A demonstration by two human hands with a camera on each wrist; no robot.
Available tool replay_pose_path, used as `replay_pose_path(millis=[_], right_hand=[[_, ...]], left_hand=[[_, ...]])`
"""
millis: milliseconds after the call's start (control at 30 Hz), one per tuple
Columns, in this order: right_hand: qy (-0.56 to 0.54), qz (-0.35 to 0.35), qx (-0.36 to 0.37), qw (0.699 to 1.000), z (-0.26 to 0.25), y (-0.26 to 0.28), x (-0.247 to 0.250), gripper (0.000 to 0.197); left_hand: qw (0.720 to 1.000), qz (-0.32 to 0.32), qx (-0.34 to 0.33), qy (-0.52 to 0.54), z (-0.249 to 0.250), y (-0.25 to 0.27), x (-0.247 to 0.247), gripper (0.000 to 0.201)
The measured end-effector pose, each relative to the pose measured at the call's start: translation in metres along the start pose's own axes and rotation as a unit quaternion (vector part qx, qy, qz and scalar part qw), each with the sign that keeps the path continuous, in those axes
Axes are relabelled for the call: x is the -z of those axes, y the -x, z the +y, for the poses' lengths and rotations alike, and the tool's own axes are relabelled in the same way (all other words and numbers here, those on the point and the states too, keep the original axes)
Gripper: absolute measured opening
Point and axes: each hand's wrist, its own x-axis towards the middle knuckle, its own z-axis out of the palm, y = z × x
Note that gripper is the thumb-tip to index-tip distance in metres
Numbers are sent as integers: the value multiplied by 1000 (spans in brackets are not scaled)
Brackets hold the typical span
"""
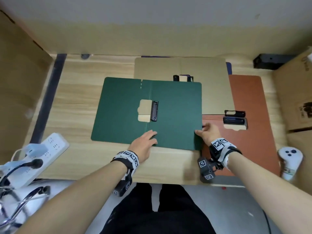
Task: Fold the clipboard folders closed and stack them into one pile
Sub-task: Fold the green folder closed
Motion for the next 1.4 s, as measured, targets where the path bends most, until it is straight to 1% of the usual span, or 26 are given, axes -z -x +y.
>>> replay_pose_path(millis=[100,167,200,267,333,433,500,567,600,667,767,900,1033,1100,1200,1233,1267,1300,1333,1367,1400], right_hand=[[27,76,44,996,-12,8,1,27],[16,119,61,991,-18,10,-2,28],[8,130,72,989,-20,10,-6,29],[0,129,102,986,-26,8,-16,31],[29,112,137,984,-33,6,-29,35],[153,91,194,965,-43,6,-51,45],[241,64,240,938,-48,10,-67,56],[301,30,268,915,-52,15,-82,69],[317,17,271,909,-54,17,-89,75],[333,0,259,906,-58,18,-100,86],[365,-2,242,899,-60,18,-110,94],[404,12,241,882,-57,16,-112,96],[427,12,243,871,-62,15,-112,93],[428,11,239,872,-64,16,-114,92],[431,10,238,870,-67,18,-113,92],[434,7,238,869,-68,18,-112,92],[438,2,239,866,-70,19,-111,93],[442,-2,240,864,-73,20,-109,94],[444,-7,240,863,-76,21,-107,95],[444,-14,239,864,-78,22,-104,96],[440,-25,236,866,-81,23,-100,97]], left_hand=[[994,20,59,90,-3,-3,11,39],[986,53,70,139,-11,-6,23,36],[982,70,79,159,-17,-6,29,34],[970,109,113,185,-35,-6,45,32],[955,154,166,193,-58,-3,62,31],[929,201,252,181,-99,5,80,29],[921,200,292,161,-125,11,87,31],[913,188,329,150,-150,16,90,37],[907,182,350,145,-160,19,90,40],[898,179,378,137,-177,23,88,45],[892,178,393,135,-190,25,82,41],[873,179,416,181,-201,18,71,37],[851,182,445,211,-201,12,72,21],[842,182,454,227,-196,11,77,25],[816,178,478,271,-190,12,85,27],[808,183,481,287,-187,14,91,29],[797,191,487,302,-182,15,98,35],[789,196,491,313,-179,15,105,45],[788,190,492,316,-174,17,114,57],[795,180,490,309,-168,18,122,66],[809,167,481,295,-164,20,131,70]])
